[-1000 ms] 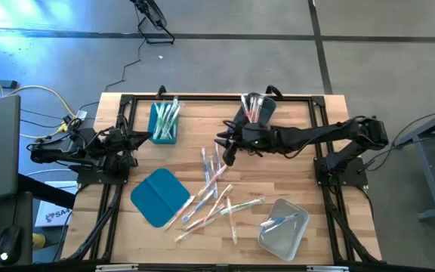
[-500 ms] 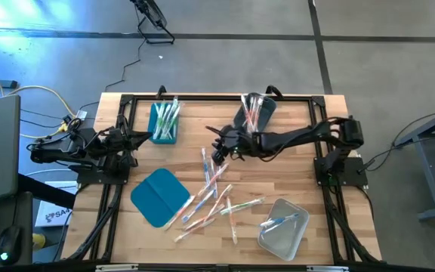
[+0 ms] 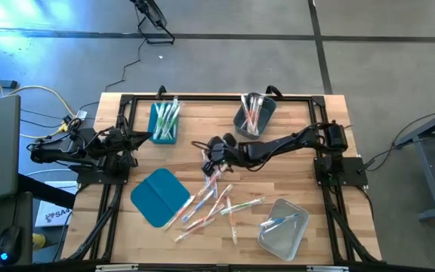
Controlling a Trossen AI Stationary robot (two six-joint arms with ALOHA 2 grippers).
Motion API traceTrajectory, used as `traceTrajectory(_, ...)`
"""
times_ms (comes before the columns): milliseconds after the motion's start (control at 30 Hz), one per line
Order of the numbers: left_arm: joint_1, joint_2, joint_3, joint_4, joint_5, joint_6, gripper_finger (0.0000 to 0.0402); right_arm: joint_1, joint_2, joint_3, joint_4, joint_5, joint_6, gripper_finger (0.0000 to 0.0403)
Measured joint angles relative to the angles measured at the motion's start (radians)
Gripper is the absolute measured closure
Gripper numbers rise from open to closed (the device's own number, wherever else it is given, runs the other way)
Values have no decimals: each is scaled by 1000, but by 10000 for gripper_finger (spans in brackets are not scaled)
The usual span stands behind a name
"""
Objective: Pick & Place Toothbrushes
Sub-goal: Put the blue toothbrush into the light gray bin
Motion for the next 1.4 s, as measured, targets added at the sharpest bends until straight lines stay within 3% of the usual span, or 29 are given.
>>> traceTrajectory(233,0,0,0,0,0,0,401,-2,4,66,-194,169,107,400)
traceTrajectory(467,0,0,0,0,0,0,401,-40,4,70,-200,29,153,400)
traceTrajectory(767,0,0,0,0,0,0,401,-42,4,70,-195,-145,-25,400)
traceTrajectory(900,0,0,0,0,0,0,401,-42,3,69,-155,-124,-44,400)
traceTrajectory(1033,0,0,0,0,0,0,401,-42,3,69,-181,7,50,398)
traceTrajectory(1133,0,0,0,0,0,0,401,-43,3,69,-206,66,53,382)
traceTrajectory(1400,0,0,0,0,0,0,401,-42,3,69,-203,56,72,286)
